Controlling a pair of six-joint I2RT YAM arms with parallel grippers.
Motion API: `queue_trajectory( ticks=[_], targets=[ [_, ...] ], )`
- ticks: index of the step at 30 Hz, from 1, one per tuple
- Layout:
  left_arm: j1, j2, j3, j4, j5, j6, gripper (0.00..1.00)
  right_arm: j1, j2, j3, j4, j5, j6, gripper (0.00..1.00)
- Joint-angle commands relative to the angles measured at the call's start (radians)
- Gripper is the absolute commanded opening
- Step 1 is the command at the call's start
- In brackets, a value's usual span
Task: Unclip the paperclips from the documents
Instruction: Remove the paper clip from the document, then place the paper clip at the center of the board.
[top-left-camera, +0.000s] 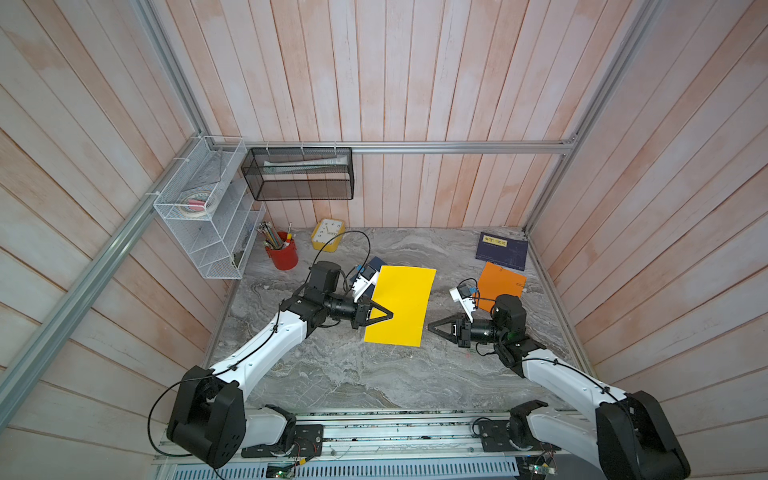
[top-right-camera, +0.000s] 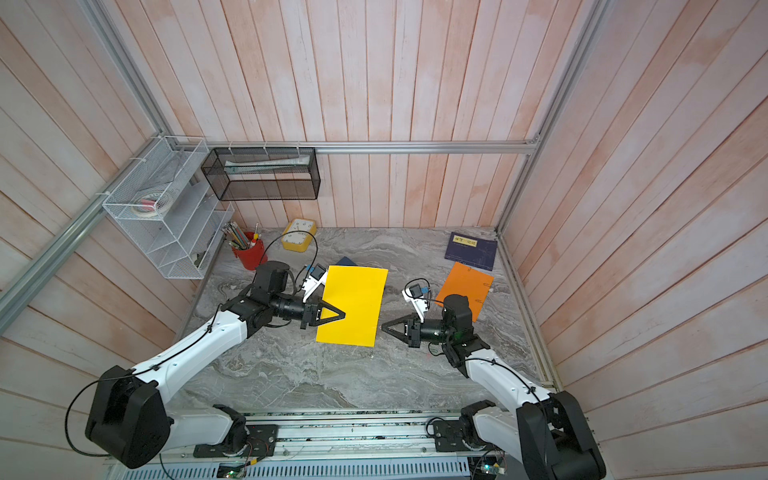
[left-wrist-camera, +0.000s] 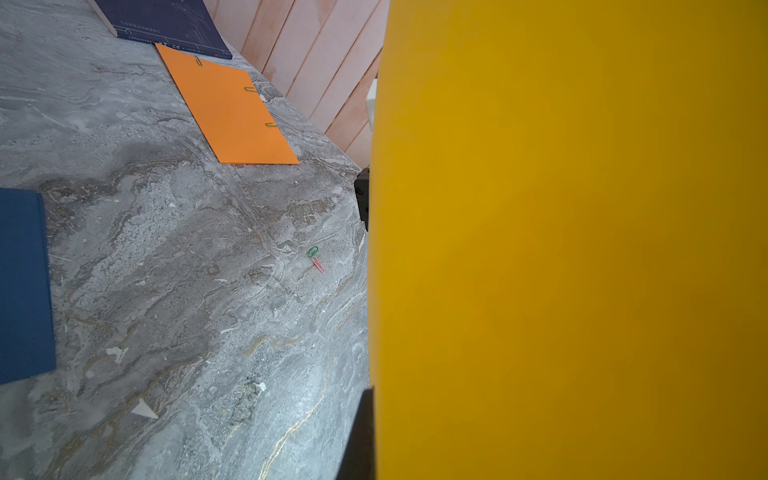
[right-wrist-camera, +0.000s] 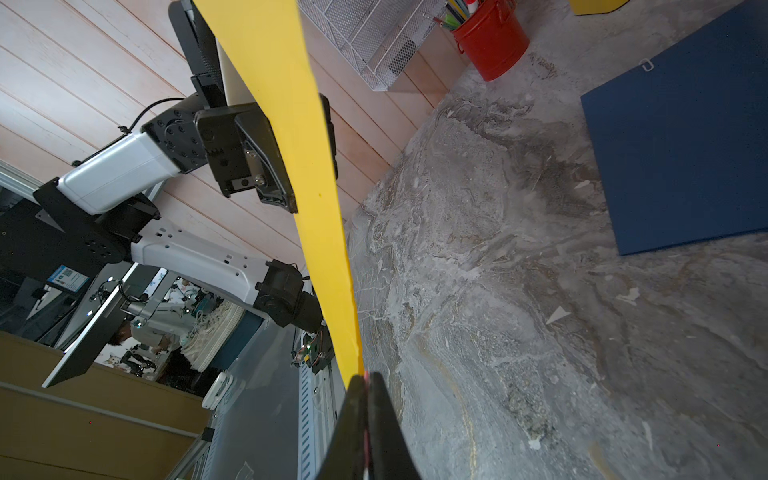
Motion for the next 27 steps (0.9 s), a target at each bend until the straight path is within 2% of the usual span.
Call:
queue_trajectory(
  ticks=[1, 5, 11, 20, 27],
  targets=[
    [0.004, -0.021, 0.012, 0.005, 0.011, 0.013, 0.0, 0.005, 0.009, 0.013, -0.031, 0.01, -0.045, 0.33],
    [0.004, -0.022, 0.014, -0.005, 0.012, 0.02, 0.0, 0.007, 0.019, 0.027, -0.023, 0.01, -0.042, 0.29],
    [0.006, -0.022, 0.013, -0.01, 0.007, 0.023, 0.0, 0.005, 0.023, 0.023, -0.016, -0.002, -0.036, 0.17],
    [0.006, -0.019, 0.01, -0.018, 0.006, 0.034, 0.0, 0.001, 0.017, 0.019, -0.01, 0.0, -0.028, 0.13],
    [0.008, -0.018, 0.013, -0.02, 0.005, 0.038, 0.0, -0.002, 0.02, 0.016, 0.006, 0.0, -0.014, 0.03]
  ],
)
